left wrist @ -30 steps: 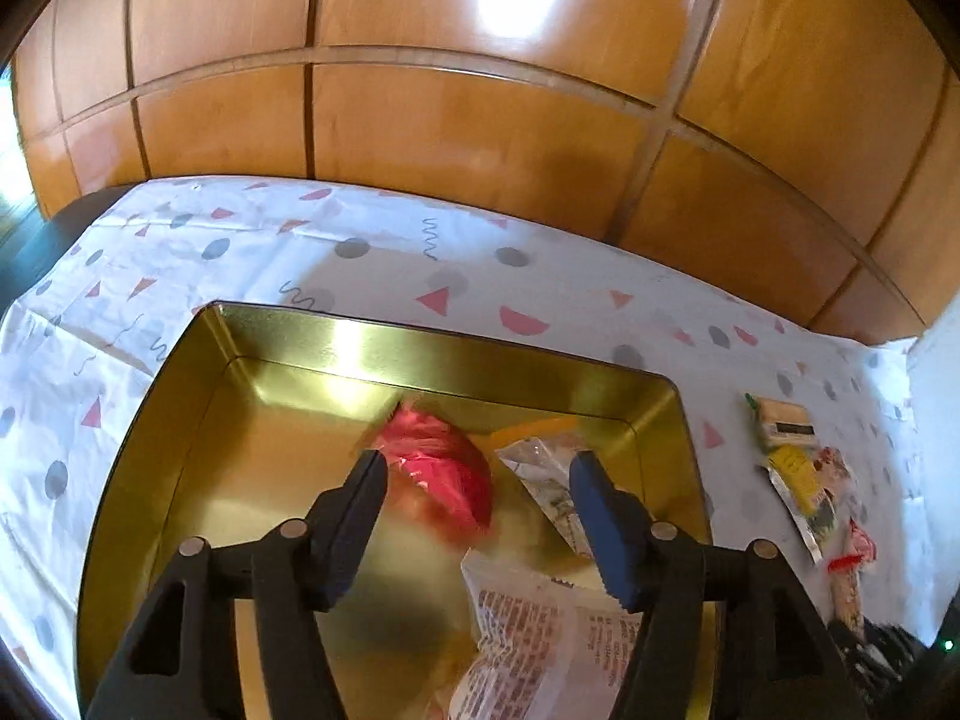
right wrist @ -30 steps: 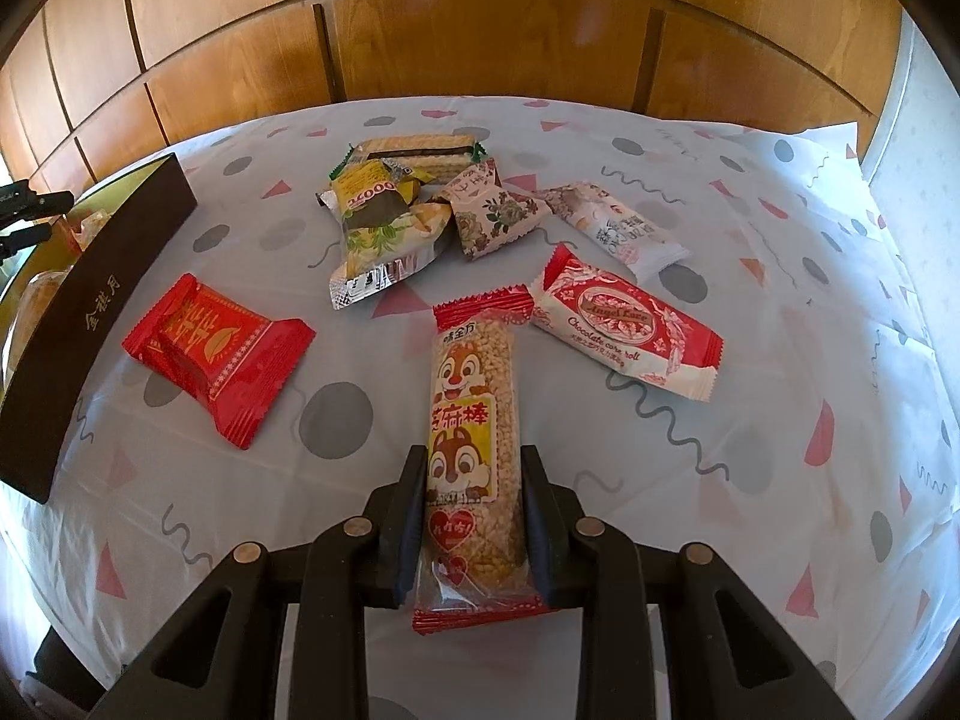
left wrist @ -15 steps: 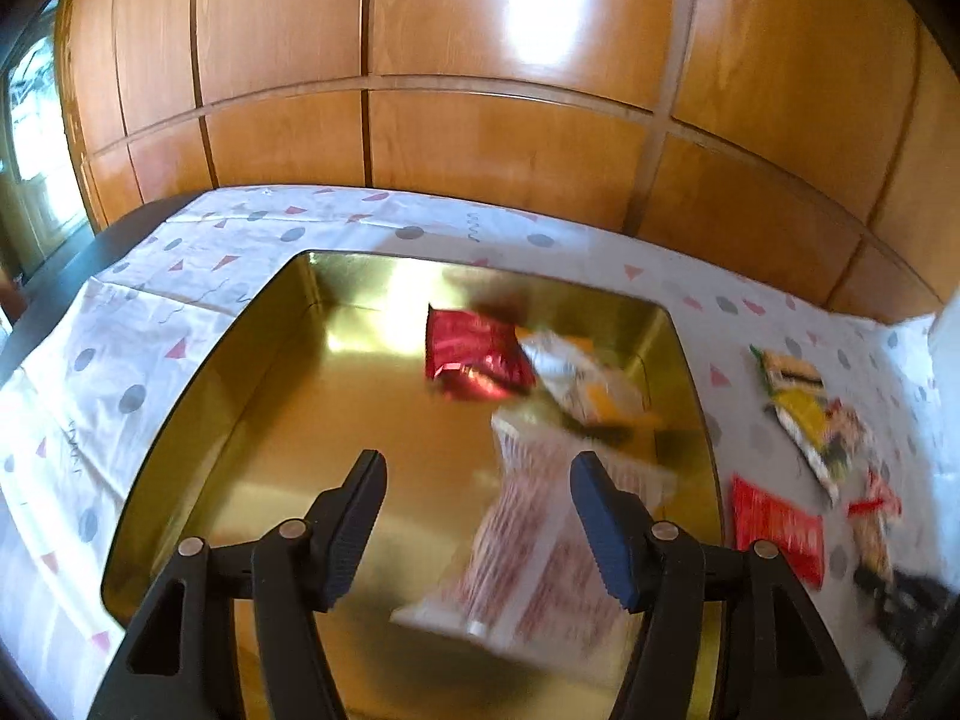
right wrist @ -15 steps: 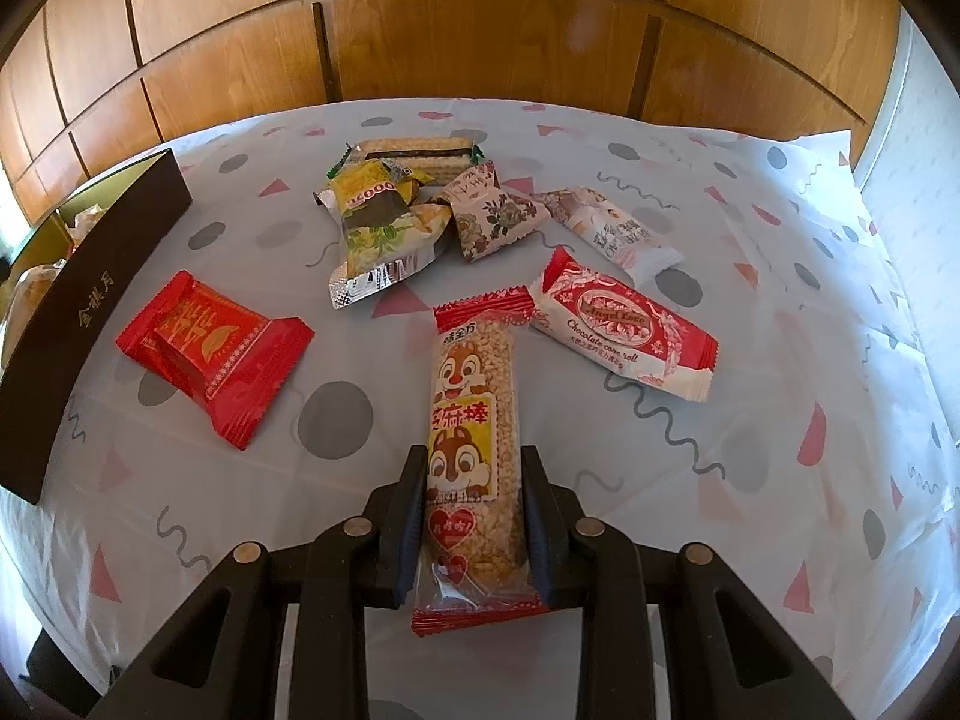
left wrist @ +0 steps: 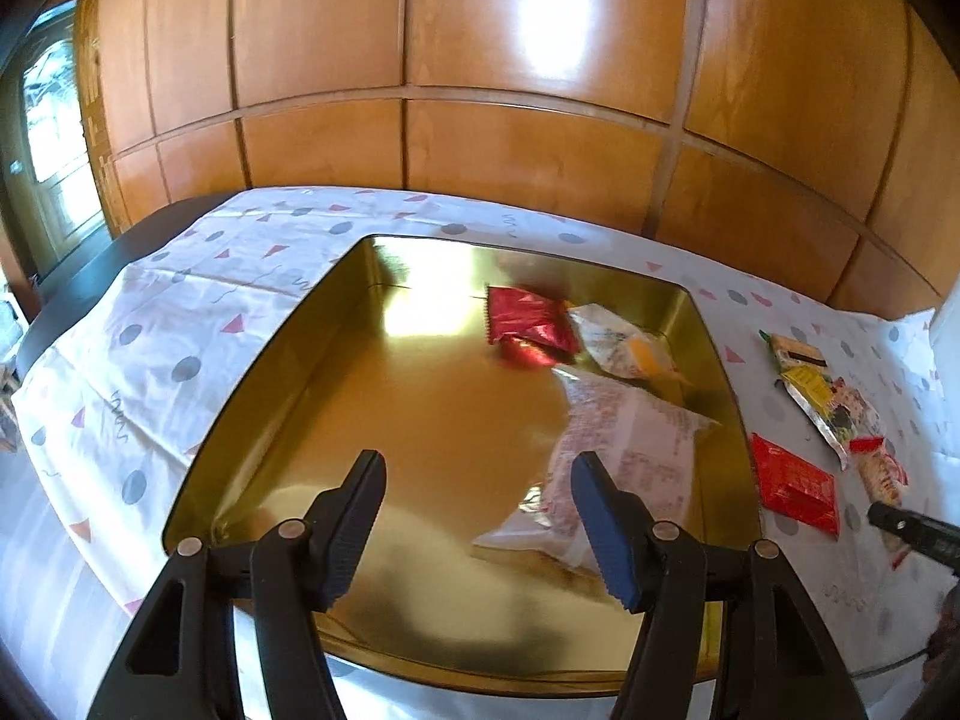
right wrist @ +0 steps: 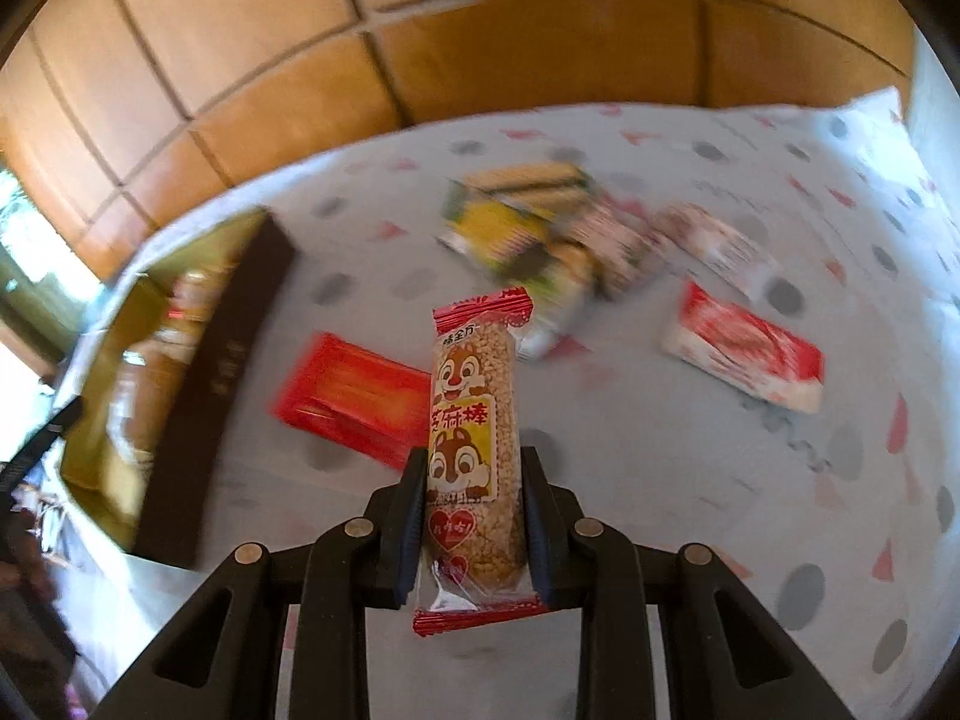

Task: Organize snacks
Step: 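Carry the chipmunk rice bar into the tin and open the right gripper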

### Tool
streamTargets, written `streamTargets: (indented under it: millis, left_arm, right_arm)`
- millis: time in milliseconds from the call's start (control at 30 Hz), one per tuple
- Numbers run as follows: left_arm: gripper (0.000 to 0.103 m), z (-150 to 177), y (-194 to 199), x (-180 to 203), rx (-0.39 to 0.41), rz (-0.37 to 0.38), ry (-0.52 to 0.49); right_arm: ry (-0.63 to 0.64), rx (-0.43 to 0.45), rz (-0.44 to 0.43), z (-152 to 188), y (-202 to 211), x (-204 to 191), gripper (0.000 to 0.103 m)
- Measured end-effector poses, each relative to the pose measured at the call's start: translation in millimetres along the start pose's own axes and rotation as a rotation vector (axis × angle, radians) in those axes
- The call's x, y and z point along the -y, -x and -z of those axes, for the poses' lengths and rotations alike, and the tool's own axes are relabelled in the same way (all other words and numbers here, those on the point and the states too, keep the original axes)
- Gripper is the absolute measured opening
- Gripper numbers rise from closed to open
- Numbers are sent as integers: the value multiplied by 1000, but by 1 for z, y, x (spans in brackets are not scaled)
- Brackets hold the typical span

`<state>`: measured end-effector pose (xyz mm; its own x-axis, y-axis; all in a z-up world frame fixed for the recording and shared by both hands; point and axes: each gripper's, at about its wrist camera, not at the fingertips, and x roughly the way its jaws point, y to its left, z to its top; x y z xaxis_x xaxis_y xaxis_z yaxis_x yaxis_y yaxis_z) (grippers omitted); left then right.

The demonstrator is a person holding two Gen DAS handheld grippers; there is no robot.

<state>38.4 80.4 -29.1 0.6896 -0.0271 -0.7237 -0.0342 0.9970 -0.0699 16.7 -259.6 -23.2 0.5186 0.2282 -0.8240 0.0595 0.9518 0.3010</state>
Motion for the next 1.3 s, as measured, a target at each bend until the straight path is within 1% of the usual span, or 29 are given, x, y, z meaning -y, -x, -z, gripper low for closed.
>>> streamTargets:
  millis: [100,233,400,533,600,700,767,833,1000,1100,1300]
  left_arm:
    - [65,1,0,-9,3,-13,23]
    - [65,2,3,-21,11,-31,46]
    - [65,2,3,-29,10,-38,67]
    - [66,3,2,-29,3,-34,69]
    - [66,4,1,-29,0,-31,71]
    - [66,6,0,-26,-9,-25,61]
    - [66,8,-1,-26,-15,-24,56]
    - [66,8,-2,-26,-19,-27,56]
    - [66,8,-4,-27,-20,-35,62]
    - [69,8,-2,-25,-18,-39,57]
    - [70,9,2,-20,-14,-36,40]
  right_arm:
    - [42,3,-62,-9,4,-27,28]
    - [59,-11,-200,-23,4,-68,28]
    - [62,-27,-304,-43,-7,-116,28]
    - [25,-2,-304,-68,-26,-142,29]
    - [16,-19,-313,-76,-41,-149,31]
    - [-4,-46,-268,-75,-58,-150,31]
    - [-18,-68,-275,-70,-66,-149,31]
    - [4,-54,-274,-60,-60,-147,31]
    - [91,-27,-235,-50,-51,-155,31]
    - [133,-18,-229,-47,-47,-161,31]
    - [188,5,-219,-35,-35,-167,31]
